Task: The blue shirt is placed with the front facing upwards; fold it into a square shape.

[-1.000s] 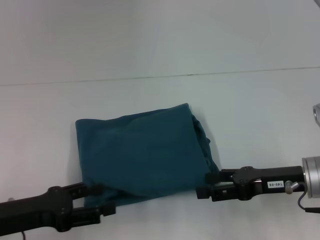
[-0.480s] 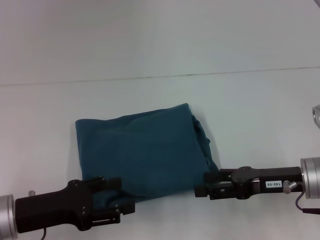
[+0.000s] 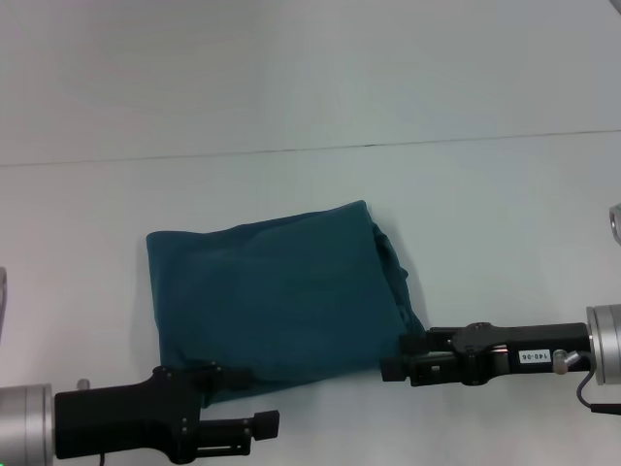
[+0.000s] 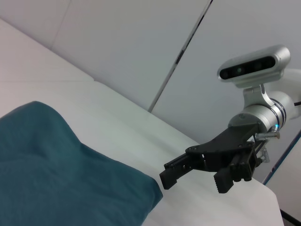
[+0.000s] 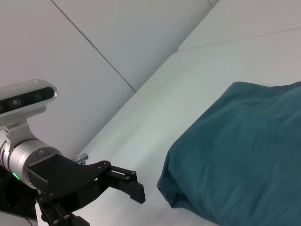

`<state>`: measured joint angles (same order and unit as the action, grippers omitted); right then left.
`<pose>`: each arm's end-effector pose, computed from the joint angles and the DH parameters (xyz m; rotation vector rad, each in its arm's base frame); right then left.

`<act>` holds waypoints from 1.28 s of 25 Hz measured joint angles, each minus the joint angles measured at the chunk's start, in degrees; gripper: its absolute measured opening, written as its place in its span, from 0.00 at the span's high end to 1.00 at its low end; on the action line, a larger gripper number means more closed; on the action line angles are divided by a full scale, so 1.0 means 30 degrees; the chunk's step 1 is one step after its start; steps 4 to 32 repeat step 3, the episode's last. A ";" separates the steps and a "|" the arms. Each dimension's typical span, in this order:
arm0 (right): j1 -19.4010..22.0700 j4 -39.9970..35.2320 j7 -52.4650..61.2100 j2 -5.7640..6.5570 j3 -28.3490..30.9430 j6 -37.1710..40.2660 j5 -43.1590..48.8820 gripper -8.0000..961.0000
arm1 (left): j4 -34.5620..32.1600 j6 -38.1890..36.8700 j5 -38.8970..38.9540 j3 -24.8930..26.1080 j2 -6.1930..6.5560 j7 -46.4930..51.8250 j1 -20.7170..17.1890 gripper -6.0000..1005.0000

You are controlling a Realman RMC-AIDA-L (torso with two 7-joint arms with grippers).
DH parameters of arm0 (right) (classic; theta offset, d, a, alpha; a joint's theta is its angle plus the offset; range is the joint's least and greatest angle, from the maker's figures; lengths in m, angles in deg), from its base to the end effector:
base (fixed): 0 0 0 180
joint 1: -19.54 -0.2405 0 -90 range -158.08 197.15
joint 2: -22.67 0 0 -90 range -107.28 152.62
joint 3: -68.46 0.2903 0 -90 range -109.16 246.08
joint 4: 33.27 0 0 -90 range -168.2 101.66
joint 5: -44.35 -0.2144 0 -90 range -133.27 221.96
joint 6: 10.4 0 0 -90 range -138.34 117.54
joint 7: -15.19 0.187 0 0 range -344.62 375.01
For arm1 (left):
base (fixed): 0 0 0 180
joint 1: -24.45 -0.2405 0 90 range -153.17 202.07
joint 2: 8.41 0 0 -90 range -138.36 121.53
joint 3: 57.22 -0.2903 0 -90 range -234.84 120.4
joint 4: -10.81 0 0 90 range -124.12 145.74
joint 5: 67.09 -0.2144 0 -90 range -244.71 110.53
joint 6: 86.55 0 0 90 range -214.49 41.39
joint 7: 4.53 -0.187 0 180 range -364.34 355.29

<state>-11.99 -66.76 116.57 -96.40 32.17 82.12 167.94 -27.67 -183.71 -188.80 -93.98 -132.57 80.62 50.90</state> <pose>0.2838 0.3404 -0.0729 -2.7301 1.2856 0.6782 -0.2728 0.3054 -0.0905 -2.8384 -0.9057 -0.7883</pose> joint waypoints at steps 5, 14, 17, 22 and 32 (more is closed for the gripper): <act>0.0023 0.0010 -0.0015 -0.0002 -0.0002 -0.0098 -0.0004 0.05 | 0.0021 0.0014 0.0095 -0.0030 -0.0006 0.0007 0.0036 0.18; 0.0023 0.0010 -0.0015 -0.0002 -0.0002 -0.0098 -0.0004 0.05 | 0.0021 0.0014 0.0095 -0.0030 -0.0006 0.0007 0.0036 0.18; 0.0023 0.0010 -0.0015 -0.0002 -0.0002 -0.0098 -0.0004 0.05 | 0.0021 0.0014 0.0095 -0.0030 -0.0006 0.0007 0.0036 0.18; 0.0023 0.0010 -0.0015 -0.0002 -0.0002 -0.0098 -0.0004 0.05 | 0.0021 0.0014 0.0095 -0.0030 -0.0006 0.0007 0.0036 0.18; 0.0023 0.0010 -0.0015 -0.0002 -0.0002 -0.0098 -0.0004 0.05 | 0.0021 0.0014 0.0095 -0.0030 -0.0006 0.0007 0.0036 0.18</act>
